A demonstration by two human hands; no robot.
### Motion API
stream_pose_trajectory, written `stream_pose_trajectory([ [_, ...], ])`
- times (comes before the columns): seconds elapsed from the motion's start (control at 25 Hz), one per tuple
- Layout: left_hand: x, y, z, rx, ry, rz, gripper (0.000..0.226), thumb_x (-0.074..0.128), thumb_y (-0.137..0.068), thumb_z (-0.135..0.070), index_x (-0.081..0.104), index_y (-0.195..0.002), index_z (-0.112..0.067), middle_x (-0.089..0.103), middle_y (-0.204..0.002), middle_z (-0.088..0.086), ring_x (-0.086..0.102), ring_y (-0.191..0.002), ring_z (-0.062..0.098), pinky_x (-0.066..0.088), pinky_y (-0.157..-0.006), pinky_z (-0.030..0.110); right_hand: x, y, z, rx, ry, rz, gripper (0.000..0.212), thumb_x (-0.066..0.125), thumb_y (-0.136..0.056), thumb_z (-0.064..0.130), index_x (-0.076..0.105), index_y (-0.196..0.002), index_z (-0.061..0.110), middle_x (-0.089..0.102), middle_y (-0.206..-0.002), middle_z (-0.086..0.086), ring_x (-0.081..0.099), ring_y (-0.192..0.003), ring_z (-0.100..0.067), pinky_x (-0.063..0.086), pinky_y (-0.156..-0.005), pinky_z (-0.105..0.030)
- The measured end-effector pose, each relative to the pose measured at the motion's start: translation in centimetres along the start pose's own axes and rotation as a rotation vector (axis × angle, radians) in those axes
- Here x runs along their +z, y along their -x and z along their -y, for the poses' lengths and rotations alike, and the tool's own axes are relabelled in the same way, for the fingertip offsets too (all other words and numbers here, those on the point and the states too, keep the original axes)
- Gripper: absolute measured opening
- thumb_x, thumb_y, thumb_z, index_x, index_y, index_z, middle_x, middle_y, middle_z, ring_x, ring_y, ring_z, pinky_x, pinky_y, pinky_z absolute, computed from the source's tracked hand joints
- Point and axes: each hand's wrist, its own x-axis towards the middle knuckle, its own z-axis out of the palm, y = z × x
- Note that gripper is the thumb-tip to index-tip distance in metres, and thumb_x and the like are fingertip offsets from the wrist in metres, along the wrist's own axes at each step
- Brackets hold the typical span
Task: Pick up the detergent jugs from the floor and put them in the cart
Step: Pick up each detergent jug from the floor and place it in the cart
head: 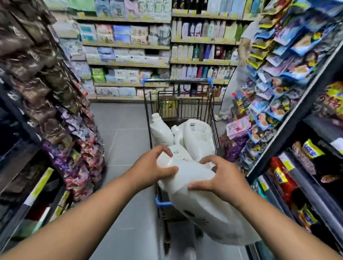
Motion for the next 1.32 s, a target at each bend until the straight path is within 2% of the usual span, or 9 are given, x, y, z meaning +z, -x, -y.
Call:
stream_pose_trajectory([
  [0.12, -0.9, -6.4, 0.7, -0.028, -0.029, 0.017, 0.045, 0.086, -0.072, -0.035, 0.053, -0.101, -0.036, 0.061, -0.083, -0.013, 0.053, -0.066, 0.003, 0.039, -0.055, 0.015, -0.7, -8.2, -1.0, -0.030, -0.010, 0.039, 0.077, 0.085, -0.032, 0.067, 0.060, -0.098, 0.038, 0.057, -0.081, 0.014, 0.058, -0.083, -0.014, 0.050, -0.074, -0.029],
  [0.32, -3.2, -15.6, 0.6, -0.043, 0.040, -0.069, 0.050, 0.083, -0.058, -0.048, 0.053, -0.097, -0.042, 0.067, -0.096, 0.002, 0.059, -0.077, 0.016, 0.051, -0.067, 0.034, -1.9, -19.1, -0.5, -0.111, -0.037, 0.060, 0.068, 0.087, -0.034, 0.064, 0.056, -0.091, 0.044, 0.056, -0.076, 0.013, 0.054, -0.073, -0.006, 0.041, -0.062, -0.027],
  [0.56, -9.0, -25.2, 1.5, 0.017, 0.010, -0.094, 0.052, 0.080, -0.053, -0.056, 0.056, -0.097, -0.043, 0.065, -0.094, -0.003, 0.057, -0.079, 0.015, 0.053, -0.077, 0.038, -0.8, -29.4, 1.9, -0.124, -0.203, 0.049, 0.065, 0.089, -0.037, 0.057, 0.059, -0.092, 0.039, 0.057, -0.078, 0.020, 0.053, -0.075, 0.001, 0.041, -0.065, -0.026],
  [0.72, -12.7, -31.9, 4.7, 0.003, -0.052, -0.028, 0.051, 0.085, -0.056, -0.048, 0.058, -0.098, -0.038, 0.064, -0.092, -0.007, 0.057, -0.080, 0.015, 0.051, -0.076, 0.035, 3.3, -35.9, 2.4, -0.043, -0.286, 0.017, 0.073, 0.079, -0.027, 0.073, 0.059, -0.089, 0.041, 0.064, -0.092, 0.017, 0.059, -0.084, -0.009, 0.050, -0.075, -0.031],
  [0.92, -13.5, -39.9, 9.8, 0.009, -0.082, 0.105, 0.048, 0.089, -0.068, -0.030, 0.057, -0.100, -0.046, 0.063, -0.100, -0.011, 0.058, -0.085, 0.013, 0.049, -0.078, 0.028, 9.2, -41.6, 0.9, 0.159, -0.399, 0.005, 0.066, 0.087, -0.033, 0.061, 0.060, -0.088, 0.035, 0.067, -0.090, 0.004, 0.064, -0.083, -0.018, 0.051, -0.070, -0.029],
  [1.0, -13.0, -42.9, 11.8, 0.008, -0.073, 0.132, 0.051, 0.087, -0.072, -0.026, 0.057, -0.110, -0.043, 0.062, -0.113, -0.008, 0.060, -0.098, 0.015, 0.049, -0.087, 0.026, 11.4, -43.5, -0.1, 0.230, -0.439, -0.031, 0.058, 0.091, -0.042, 0.052, 0.061, -0.088, 0.035, 0.068, -0.088, 0.002, 0.064, -0.078, -0.017, 0.049, -0.066, -0.028],
  [1.12, -12.3, -47.1, 14.3, -0.030, -0.068, 0.183, 0.056, 0.083, -0.077, -0.024, 0.057, -0.122, -0.044, 0.057, -0.132, -0.003, 0.055, -0.118, 0.020, 0.046, -0.104, 0.036, 14.3, -45.6, -1.0, 0.311, -0.520, -0.057, 0.052, 0.091, -0.051, 0.046, 0.060, -0.091, 0.039, 0.068, -0.084, 0.002, 0.061, -0.070, -0.014, 0.046, -0.064, -0.026],
  [1.24, -11.8, -50.1, 16.7, -0.093, -0.148, 0.220, 0.065, 0.078, -0.082, -0.023, 0.048, -0.136, -0.043, 0.050, -0.142, 0.004, 0.051, -0.126, 0.026, 0.042, -0.110, 0.045, 16.8, -47.3, -1.4, 0.341, -0.554, -0.059, 0.057, 0.089, -0.052, 0.051, 0.058, -0.100, 0.045, 0.063, -0.094, 0.010, 0.059, -0.088, -0.015, 0.053, -0.077, -0.034],
  [1.32, -11.2, -51.3, 17.9, -0.126, -0.181, 0.264, 0.077, 0.077, -0.083, -0.026, 0.037, -0.148, -0.038, 0.038, -0.152, 0.010, 0.043, -0.135, 0.030, 0.036, -0.115, 0.045, 17.9, -48.2, -2.0, 0.379, -0.536, -0.087, 0.060, 0.088, -0.061, 0.043, 0.059, -0.113, 0.038, 0.062, -0.107, 0.009, 0.055, -0.105, -0.013, 0.051, -0.092, -0.036],
])
